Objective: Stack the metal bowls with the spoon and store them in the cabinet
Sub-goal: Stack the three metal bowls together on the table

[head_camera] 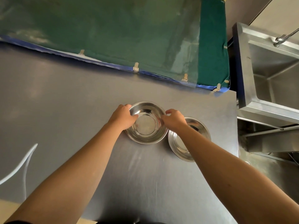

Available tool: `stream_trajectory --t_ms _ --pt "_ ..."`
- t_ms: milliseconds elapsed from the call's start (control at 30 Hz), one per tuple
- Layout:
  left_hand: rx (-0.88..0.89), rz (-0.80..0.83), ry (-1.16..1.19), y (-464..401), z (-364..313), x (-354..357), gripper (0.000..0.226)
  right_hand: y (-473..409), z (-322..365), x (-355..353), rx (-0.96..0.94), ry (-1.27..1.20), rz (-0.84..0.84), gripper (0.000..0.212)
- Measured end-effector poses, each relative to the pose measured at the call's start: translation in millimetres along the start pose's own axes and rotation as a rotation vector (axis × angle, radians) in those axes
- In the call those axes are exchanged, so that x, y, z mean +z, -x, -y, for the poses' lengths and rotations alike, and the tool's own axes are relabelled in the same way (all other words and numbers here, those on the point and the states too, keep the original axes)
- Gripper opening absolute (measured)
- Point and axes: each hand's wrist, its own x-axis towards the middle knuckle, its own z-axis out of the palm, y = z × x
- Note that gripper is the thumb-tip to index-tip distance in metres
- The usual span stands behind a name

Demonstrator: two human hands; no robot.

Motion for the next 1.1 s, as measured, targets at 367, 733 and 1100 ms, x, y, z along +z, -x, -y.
stream_trajectory --t_ms 367,733,1100 --pt "0.103 -0.106 0.039 24.9 -17.7 -25.3 0.045 26.6 -2.5 -25.5 -0.061 -0.178 -0.066 0.046" --pt "0.24 -0.05 0.029 46.3 -90.3 31.3 0.051 56.6 -69.6 -88.9 0.017 -0.215 -0.239 0.045" --pt "0.287 0.095 0.039 57.7 -112.1 101.9 0.049 63.2 -148.6 -100.0 0.119 -0.181 -0.199 0.047"
